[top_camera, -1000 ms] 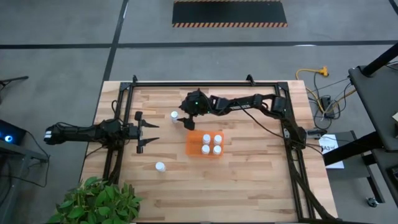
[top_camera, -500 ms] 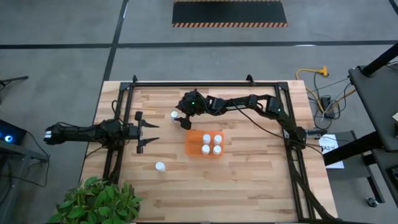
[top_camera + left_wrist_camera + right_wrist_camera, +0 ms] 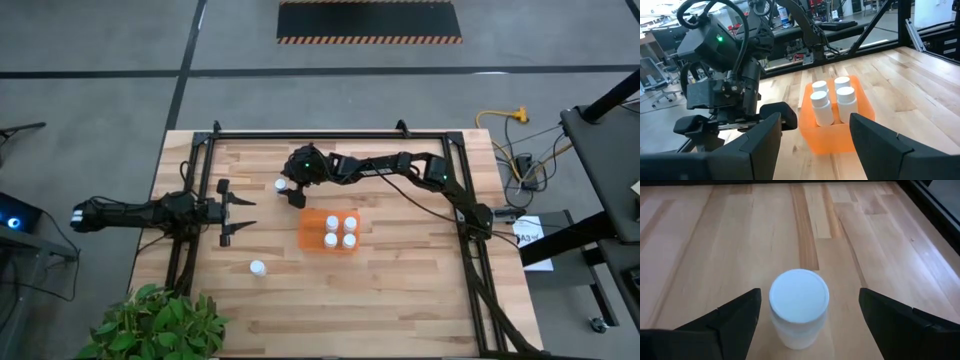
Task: Pick and place pill bottles into a basket
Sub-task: Put the white medicine bottle into the orange bin
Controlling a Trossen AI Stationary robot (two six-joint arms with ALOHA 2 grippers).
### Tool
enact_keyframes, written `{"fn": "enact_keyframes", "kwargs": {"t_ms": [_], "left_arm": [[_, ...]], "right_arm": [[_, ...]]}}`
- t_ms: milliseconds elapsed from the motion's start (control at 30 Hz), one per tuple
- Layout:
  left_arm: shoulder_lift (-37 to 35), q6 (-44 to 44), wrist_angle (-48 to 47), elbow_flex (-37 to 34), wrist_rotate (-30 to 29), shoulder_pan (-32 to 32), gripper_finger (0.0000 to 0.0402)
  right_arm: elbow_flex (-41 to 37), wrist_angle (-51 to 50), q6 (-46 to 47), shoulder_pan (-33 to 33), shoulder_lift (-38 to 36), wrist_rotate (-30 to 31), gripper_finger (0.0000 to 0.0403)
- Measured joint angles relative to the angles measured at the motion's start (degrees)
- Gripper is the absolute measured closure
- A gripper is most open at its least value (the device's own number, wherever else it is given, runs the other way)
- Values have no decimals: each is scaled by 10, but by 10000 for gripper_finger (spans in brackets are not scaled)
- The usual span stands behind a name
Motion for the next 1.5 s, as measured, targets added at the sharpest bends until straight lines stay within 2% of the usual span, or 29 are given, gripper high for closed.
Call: {"fn": "enact_keyframes", "kwargs": {"t_ms": [200, 300, 467, 700, 1167, 1500], "left_arm": [[0, 0, 0, 0, 0, 0, 184], [0, 0, 0, 0, 0, 0, 184], [0, 0, 0, 0, 0, 0, 184], [0, 0, 0, 0, 0, 0, 184], [0, 0, 0, 0, 0, 0, 184], [0, 0, 0, 0, 0, 0, 184]], "right_arm": [[-1, -15, 1, 0, 0, -1, 80], [-1, -14, 0, 0, 0, -1, 101], [-1, -14, 1, 0, 0, -4, 165], [-1, -10, -3, 2, 0, -36, 278], [0, -12, -3, 5, -4, -35, 281], [0, -81, -6, 24, -56, -34, 281]]}}
